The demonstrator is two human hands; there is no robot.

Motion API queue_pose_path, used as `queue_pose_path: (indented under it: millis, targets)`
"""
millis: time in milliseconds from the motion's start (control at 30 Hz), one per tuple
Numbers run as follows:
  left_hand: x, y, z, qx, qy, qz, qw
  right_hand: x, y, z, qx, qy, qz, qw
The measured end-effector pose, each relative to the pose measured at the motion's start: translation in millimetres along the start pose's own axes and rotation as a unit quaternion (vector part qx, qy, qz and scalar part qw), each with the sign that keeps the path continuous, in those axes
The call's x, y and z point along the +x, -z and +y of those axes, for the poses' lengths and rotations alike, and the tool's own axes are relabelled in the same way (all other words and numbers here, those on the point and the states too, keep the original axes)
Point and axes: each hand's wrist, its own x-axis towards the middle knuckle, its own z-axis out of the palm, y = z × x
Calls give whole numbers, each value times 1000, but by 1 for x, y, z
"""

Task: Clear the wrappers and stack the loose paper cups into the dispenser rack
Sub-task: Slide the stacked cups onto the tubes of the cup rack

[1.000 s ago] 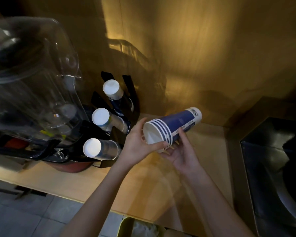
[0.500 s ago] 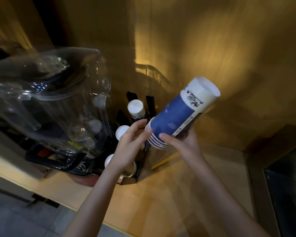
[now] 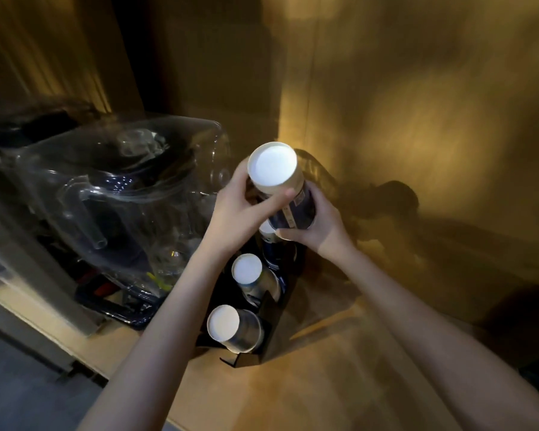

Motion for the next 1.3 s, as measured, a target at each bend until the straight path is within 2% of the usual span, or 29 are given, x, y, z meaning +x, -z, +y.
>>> queue_pose_path:
  millis: [67,167,467,633,900,1000,1100,1233,1300]
  targets:
    - [10,2,8,48,-41,35,997,11,-4,2,16,0,-8,1000]
    - [19,1,7,98,-65,43,992,23,-14,7,42,13,-3,999]
    - [26,3,-27,211,-18,45,976,27,-46,41,49,-34,-45,997]
    - [30,-2,-41,235,21,13,972,28,-54,56,78,-90,-64,991]
    - [36,-20,-66,262,70,-57,961,32,-52,73,152,-204,-148,956]
    - [38,-25,-76,271,95,-70,955,35,-50,81,202,-301,-116,925]
    - [39,-31,-84,294,119,-107,942,31,-48,90,274,-330,-80,900]
    - [45,-36,-87,300,128,-129,936,25,-45,97,187,-344,-72,918]
    - [49,-38,-88,312,125,-139,931,27,-46,95,191,-352,-72,913]
